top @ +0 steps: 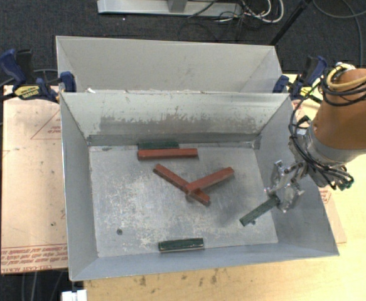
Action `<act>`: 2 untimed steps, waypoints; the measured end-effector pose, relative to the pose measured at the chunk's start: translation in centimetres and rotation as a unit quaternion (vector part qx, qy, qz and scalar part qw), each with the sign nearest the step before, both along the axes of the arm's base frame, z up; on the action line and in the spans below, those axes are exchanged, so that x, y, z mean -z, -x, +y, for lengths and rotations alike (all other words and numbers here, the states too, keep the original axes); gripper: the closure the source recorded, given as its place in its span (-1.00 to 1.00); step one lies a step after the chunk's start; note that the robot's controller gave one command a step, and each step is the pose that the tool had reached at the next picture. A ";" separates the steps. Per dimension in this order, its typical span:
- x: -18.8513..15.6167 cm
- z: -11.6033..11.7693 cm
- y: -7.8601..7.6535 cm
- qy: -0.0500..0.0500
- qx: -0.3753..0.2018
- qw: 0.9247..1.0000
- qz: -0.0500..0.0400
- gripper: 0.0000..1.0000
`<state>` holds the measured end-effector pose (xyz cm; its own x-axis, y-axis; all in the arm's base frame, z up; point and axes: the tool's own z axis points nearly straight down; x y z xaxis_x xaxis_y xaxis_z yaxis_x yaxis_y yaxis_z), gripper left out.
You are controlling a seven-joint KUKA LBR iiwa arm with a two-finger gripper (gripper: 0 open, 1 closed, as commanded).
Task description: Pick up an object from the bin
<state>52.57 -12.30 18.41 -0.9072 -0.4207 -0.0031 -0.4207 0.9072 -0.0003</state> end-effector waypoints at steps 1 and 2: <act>0.0 0.0 0.0 0.000 0.000 1.000 0.000 1.00; -1.0 -0.1 -0.2 0.000 0.008 1.000 0.001 1.00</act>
Offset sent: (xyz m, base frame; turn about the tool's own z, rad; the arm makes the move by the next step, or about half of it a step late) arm 0.0031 -0.0026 0.0187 0.0301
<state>52.76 -12.38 19.41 -0.9138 -0.4062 -0.0023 -0.4062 0.9138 0.0007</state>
